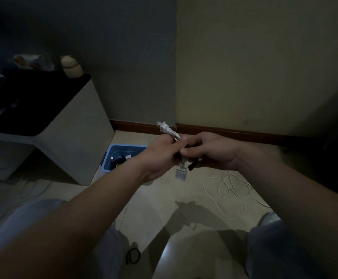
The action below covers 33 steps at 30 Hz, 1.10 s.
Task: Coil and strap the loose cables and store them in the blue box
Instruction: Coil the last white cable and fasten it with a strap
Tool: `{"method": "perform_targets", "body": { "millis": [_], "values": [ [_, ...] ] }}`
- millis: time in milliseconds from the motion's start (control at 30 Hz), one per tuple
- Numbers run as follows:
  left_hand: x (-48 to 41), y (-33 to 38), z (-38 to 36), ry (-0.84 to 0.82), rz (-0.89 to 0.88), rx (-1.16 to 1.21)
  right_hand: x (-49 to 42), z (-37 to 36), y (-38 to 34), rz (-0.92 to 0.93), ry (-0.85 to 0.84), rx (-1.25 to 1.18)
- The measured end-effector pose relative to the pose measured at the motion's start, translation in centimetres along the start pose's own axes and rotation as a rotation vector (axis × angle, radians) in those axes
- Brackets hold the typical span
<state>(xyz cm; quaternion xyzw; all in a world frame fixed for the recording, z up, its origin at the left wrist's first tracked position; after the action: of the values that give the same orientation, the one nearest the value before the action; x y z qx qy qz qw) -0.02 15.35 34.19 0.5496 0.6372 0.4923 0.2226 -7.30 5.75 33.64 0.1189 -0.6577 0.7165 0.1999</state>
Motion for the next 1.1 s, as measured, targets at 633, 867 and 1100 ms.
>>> {"method": "perform_targets", "body": {
  "millis": [633, 867, 1100],
  "values": [
    [0.1, 0.2, 0.8, -0.166, 0.108, 0.133, 0.1, 0.2, -0.1, -0.011, 0.022, -0.189],
    [0.0, -0.4, 1.4, -0.171, 0.138, 0.099, 0.2, 0.3, 0.4, -0.101, 0.051, -0.287],
    [-0.3, -0.4, 1.9, -0.181, 0.132, 0.156, 0.1, 0.9, 0.3, -0.092, 0.081, -0.404]
  ]
}}
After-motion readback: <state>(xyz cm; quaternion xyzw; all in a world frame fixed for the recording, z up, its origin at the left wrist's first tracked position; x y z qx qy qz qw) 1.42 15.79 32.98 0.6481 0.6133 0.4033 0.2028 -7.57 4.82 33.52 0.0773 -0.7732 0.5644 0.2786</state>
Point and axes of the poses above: each hand's wrist, its own x-axis away from the middle knuckle, its own z-axis out of the back of the hand, y = z × x, the point moved 5 cm from there along -x, towards the middle knuckle, and after that the axes turned 9 degrees about x, right-handed, at the moved point
